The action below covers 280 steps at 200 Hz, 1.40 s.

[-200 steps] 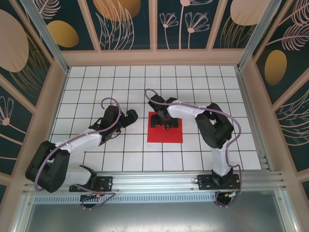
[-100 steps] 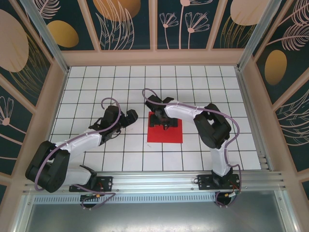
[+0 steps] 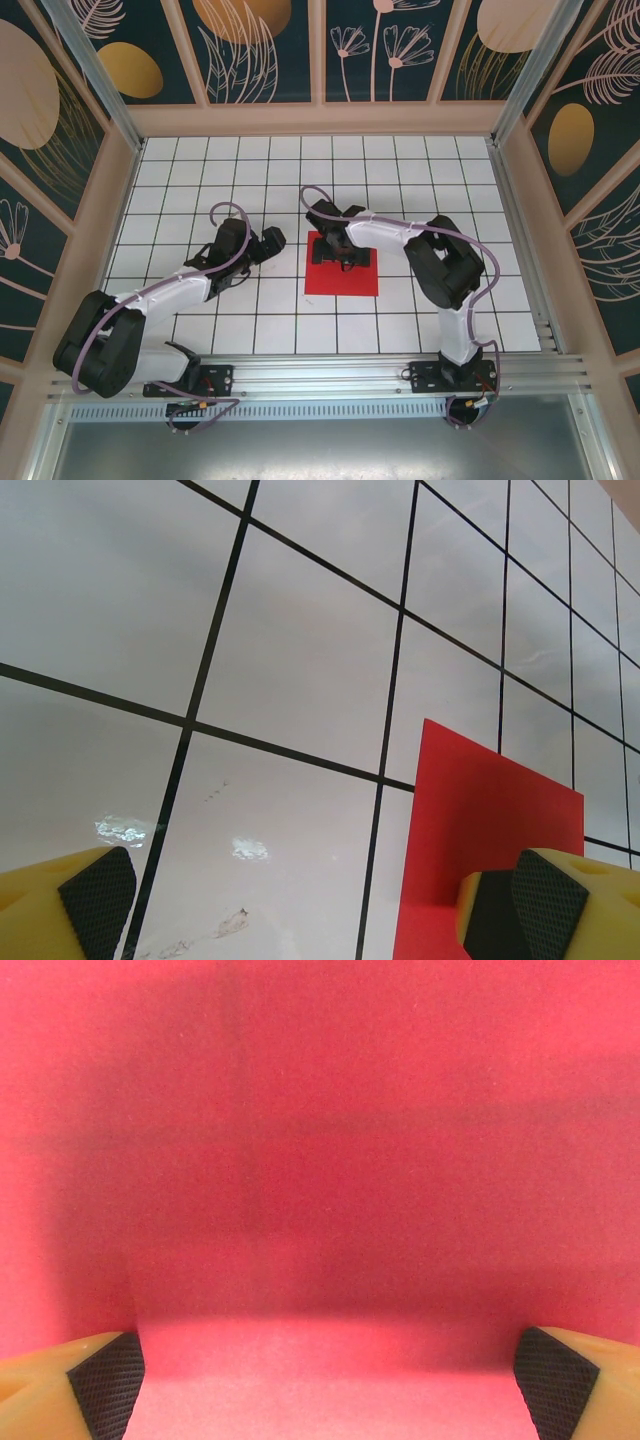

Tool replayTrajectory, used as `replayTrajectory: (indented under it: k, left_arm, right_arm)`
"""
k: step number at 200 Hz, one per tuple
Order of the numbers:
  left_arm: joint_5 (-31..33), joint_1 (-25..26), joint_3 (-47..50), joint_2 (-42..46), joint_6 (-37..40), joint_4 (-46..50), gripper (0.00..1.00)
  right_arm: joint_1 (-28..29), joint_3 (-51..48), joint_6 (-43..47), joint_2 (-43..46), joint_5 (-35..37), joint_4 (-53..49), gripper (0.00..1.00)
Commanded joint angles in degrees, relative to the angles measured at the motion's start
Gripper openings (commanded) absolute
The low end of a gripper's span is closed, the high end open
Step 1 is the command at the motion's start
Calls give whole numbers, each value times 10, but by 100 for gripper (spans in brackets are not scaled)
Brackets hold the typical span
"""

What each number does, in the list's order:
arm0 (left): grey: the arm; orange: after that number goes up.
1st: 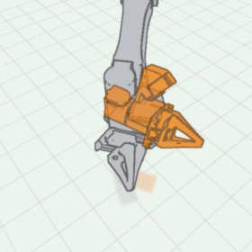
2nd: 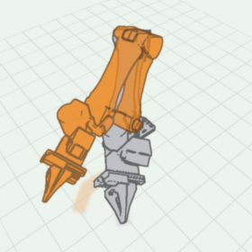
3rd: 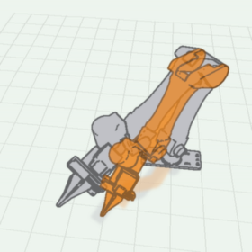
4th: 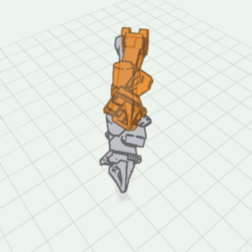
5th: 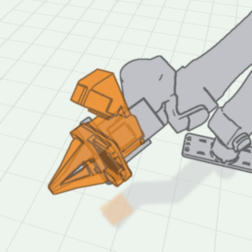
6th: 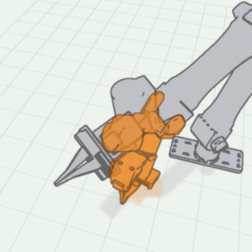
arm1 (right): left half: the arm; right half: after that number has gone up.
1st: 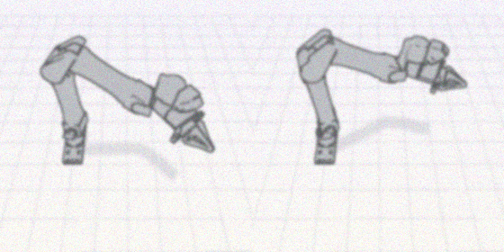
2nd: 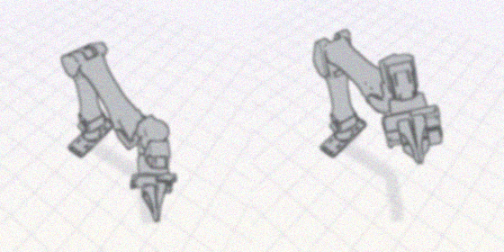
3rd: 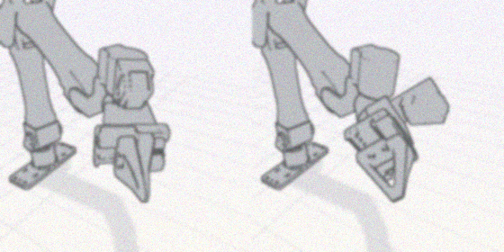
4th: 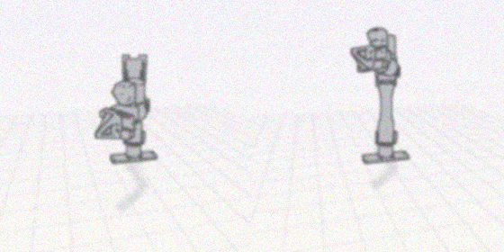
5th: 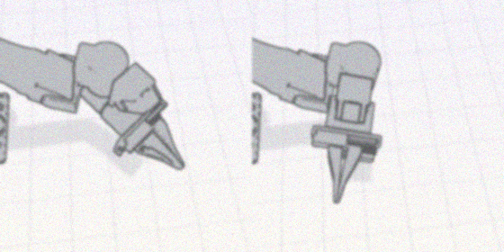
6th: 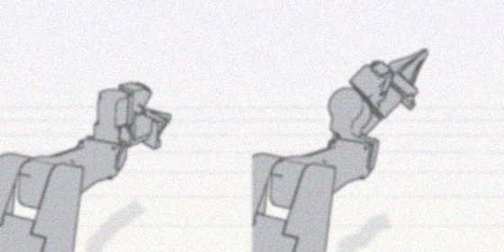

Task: Fold a paper plane with a square sheet of paper (pick it up from the middle)
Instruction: Fold the square sheet of paper in half at the center of the table.

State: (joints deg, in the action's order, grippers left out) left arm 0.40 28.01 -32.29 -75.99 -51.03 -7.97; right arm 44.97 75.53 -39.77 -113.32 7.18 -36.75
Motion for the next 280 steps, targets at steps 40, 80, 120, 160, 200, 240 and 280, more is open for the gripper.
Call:
replayTrajectory:
  k: [40, 80, 120, 160, 200, 240, 280]
  left_arm:
    - [-9, -3, -17, -4, 14, -6, 98]
    - [-6, -3, -11, 5, 13, -3, 98]
    - [-10, -3, -12, 1, 15, -4, 98]
    - [-9, -3, -12, 0, 15, -5, 98]
    - [-12, -3, -14, -1, 14, -7, 99]
    - [-12, -4, -15, -1, 15, -7, 99]
    - [-12, -3, -13, 1, 14, -6, 99]
  right_arm:
    - [-2, -40, -1, -39, -57, 24, 91]
    - [-1, -17, 4, -34, -39, 6, 82]
    - [-1, -9, 5, -32, -32, 0, 79]
    - [1, 4, 13, -27, -23, -12, 73]
    - [1, 19, 16, -2, -23, -11, 65]
    - [-1, 21, 17, 30, -28, -2, 52]
    - [-4, 16, 21, 58, -46, 10, 46]
